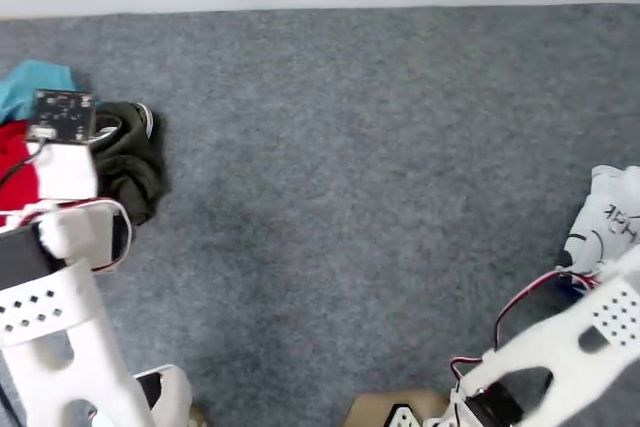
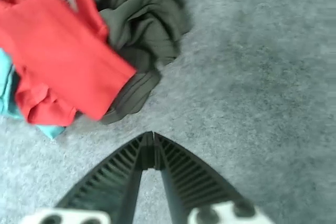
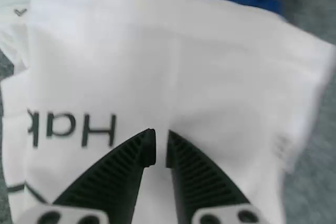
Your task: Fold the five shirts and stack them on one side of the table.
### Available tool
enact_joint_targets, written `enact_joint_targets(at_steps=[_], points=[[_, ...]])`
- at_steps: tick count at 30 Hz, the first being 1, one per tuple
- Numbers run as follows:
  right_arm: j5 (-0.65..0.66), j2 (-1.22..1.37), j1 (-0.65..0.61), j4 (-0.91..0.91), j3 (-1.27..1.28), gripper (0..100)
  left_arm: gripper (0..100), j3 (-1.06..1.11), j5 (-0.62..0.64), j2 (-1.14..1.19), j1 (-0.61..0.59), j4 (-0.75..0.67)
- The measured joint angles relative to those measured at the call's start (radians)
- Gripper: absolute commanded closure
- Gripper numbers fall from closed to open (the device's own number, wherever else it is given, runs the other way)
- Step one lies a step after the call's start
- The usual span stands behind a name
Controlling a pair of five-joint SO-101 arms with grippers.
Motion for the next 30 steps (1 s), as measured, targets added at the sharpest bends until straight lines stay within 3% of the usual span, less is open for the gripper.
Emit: enact_joint_targets(at_steps=[13, 23, 30], points=[[0.0, 0.051, -0.083, 0.048, -0.33, 98.3, 99, 0.0, 0.0, 0.0, 0.014, 0.0], [0.0, 0.21, -0.221, 0.015, -0.308, 98.3, 99, 0.0, 0.0, 0.0, 0.014, 0.0], [0.0, 0.199, -0.238, 0.043, -0.361, 98.3, 99, 0.0, 0.0, 0.0, 0.014, 0.0]])
